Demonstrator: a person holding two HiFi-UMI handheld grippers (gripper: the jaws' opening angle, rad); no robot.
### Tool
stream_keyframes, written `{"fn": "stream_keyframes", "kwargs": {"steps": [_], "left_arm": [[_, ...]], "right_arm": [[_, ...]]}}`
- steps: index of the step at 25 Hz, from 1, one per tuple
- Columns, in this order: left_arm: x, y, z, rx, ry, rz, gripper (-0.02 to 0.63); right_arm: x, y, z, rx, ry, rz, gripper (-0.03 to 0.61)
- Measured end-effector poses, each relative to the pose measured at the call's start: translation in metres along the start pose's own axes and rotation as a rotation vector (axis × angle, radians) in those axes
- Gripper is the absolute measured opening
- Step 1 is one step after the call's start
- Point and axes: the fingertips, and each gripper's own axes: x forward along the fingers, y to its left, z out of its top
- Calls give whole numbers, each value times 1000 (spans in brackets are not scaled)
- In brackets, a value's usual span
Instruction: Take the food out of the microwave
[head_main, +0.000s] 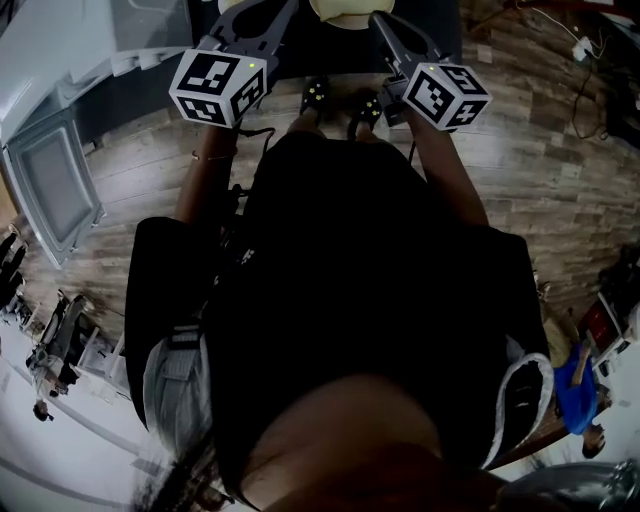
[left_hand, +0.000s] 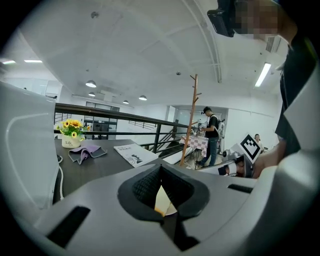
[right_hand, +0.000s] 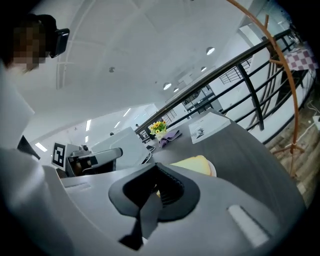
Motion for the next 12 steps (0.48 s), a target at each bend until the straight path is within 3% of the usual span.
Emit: {"fn": "stream_keyframes", "kwargs": {"steps": [6,12], "left_arm": [[-1,3,7,-89,-21,-70,8],[-6,7,16,-82,-25,-79,8]], "right_arm": [[8,16,10,-41,-12,35,0],[11,28,18,-100,-10,62,0]]}}
